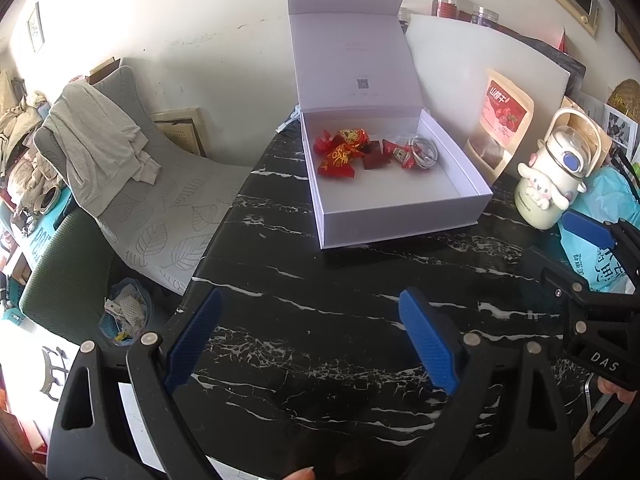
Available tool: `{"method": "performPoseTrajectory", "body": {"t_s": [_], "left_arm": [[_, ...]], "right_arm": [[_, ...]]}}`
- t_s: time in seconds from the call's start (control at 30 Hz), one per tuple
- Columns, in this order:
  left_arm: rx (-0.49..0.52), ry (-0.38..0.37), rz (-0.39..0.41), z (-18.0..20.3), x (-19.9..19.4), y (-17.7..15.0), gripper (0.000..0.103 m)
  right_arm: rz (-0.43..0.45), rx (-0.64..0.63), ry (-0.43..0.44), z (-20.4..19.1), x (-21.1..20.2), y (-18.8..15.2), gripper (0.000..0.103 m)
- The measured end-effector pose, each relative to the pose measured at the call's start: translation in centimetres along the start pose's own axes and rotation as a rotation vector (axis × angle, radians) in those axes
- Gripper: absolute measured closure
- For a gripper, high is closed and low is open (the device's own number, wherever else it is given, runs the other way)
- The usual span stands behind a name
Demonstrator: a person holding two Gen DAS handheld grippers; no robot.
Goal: Organize objects
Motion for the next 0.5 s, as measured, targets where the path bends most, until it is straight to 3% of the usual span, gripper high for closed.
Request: {"method": "performPoseTrajectory", "body": {"t_s": [0.5], "left_arm": [[0.007, 0.006, -0.016, -0.12, 0.30, -0.37, 0.013]], "right_arm": [[-0.006, -0.008, -0.004, -0.53, 0.10, 0.01, 0.028]]}}
Point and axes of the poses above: each gripper's, at about its wrist camera, not at the fingertips, and x roughly the way its jaws point, z to its right, y to its top, the point moved 3 cm from there along x, roughly the way its jaws point, and after that the axes turned 7 degrees about -y, right-handed, at the moved point
